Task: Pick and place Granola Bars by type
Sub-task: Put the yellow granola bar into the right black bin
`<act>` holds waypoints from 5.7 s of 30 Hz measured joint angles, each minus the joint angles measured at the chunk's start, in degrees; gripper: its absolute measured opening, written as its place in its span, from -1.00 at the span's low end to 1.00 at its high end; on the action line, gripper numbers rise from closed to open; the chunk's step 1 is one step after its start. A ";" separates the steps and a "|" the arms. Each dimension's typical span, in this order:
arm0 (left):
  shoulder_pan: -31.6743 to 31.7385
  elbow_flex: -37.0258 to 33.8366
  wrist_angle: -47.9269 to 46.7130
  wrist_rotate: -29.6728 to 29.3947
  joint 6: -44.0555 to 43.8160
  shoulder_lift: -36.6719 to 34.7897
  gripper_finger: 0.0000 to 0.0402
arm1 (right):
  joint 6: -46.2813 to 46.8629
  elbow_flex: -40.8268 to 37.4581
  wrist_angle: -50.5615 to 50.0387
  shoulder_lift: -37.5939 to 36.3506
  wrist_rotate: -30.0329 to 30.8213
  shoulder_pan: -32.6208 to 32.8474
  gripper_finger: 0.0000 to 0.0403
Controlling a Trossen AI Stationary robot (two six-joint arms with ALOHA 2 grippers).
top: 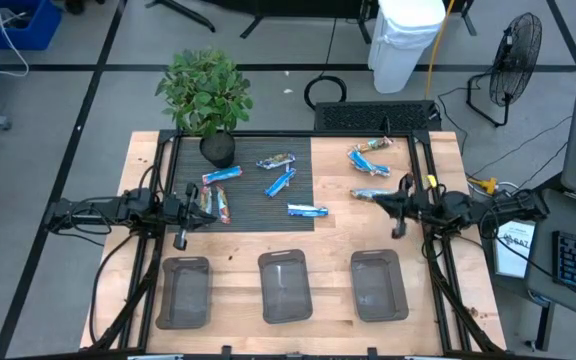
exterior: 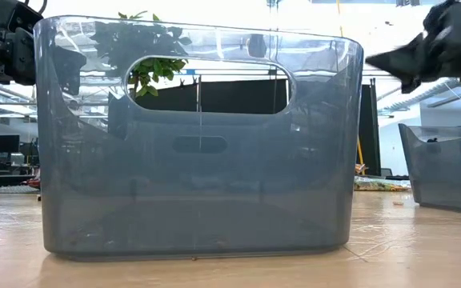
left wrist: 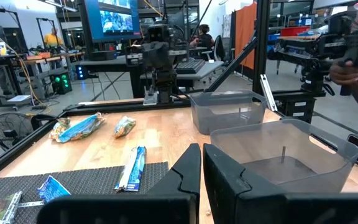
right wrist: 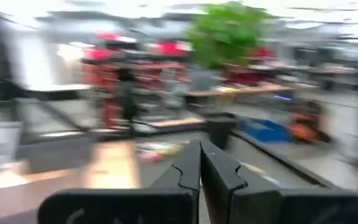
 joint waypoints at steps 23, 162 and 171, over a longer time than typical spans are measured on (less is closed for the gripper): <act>0.00 0.00 0.04 0.00 0.00 0.00 -0.87 | 11.97 51.65 -56.66 70.77 -15.47 -43.52 -0.92; -0.01 0.00 0.02 0.00 0.00 0.01 -0.87 | 4.29 2.03 2.20 -4.55 -32.26 12.62 -0.98; -0.01 0.00 0.02 0.00 0.00 0.00 -0.87 | 5.11 1.66 7.06 0.87 -32.09 15.96 -0.99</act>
